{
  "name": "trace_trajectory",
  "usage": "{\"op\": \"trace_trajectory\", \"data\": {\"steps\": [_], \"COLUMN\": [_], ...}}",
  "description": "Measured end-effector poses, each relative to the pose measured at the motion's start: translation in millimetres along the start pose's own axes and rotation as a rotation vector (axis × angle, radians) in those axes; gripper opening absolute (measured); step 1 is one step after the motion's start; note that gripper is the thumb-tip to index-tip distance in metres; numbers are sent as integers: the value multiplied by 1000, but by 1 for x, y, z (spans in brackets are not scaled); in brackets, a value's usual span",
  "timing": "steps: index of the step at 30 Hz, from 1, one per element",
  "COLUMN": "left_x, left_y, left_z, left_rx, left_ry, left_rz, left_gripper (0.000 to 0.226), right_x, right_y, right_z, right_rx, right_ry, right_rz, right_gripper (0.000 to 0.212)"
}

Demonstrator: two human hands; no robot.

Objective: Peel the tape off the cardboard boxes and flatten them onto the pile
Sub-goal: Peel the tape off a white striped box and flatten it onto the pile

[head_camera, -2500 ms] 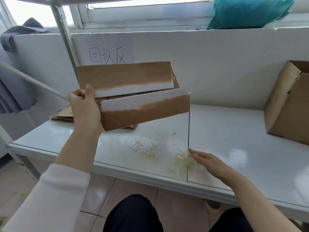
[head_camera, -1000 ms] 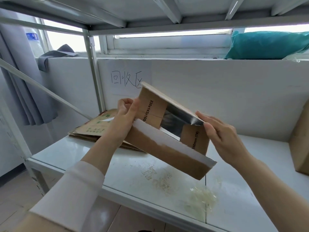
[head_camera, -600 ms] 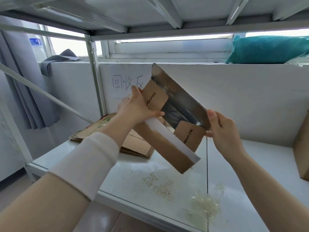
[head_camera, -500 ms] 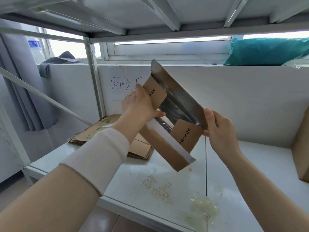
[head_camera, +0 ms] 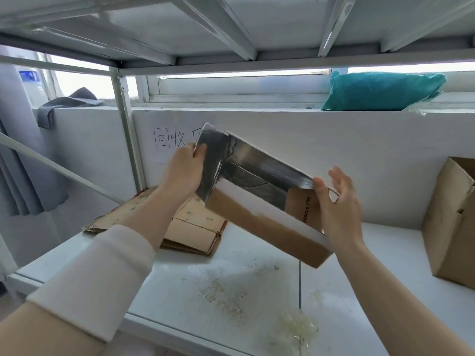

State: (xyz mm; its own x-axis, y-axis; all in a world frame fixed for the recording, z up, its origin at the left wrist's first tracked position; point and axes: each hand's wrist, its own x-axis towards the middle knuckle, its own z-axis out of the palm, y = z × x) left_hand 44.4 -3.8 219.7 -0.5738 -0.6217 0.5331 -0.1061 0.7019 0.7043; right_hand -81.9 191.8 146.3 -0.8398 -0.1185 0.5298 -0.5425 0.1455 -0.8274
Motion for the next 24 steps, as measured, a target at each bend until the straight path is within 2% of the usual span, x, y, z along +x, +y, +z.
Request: {"op": "trace_trajectory", "data": {"steps": [3,5,7,13,16,19,24], "left_x": [-8,-12,-18,-31,-35,-39,-42], "left_y": [-13,-20,-22,-26,-31,-35,-38], "left_z": [-3,-4,-3,1,-5,-11,-13], "left_rx": [-180,-343,-470,-582,-616,-665,-691], "left_ry": [72,92,81,-13,-47,-73,-114], "left_rz": [-76,-156,-203,-156,-162,-171,-168], "left_gripper": [29,23,19,18,21,19,23], "right_x": [-4,-7,-11,-14,-10,-6,-8], "right_y": [11,18,25,43,48,51,48], "right_z": [3,6,12,33,33,27,28], "right_rx": [111,144,151,-112,-185,-224,-355], "right_ry": [-71,-149,-233,-289,-252,-319,-393], "right_rz": [135,247,346,389,373,363,231], "right_gripper": [105,122,129,122,106,94,101]}}
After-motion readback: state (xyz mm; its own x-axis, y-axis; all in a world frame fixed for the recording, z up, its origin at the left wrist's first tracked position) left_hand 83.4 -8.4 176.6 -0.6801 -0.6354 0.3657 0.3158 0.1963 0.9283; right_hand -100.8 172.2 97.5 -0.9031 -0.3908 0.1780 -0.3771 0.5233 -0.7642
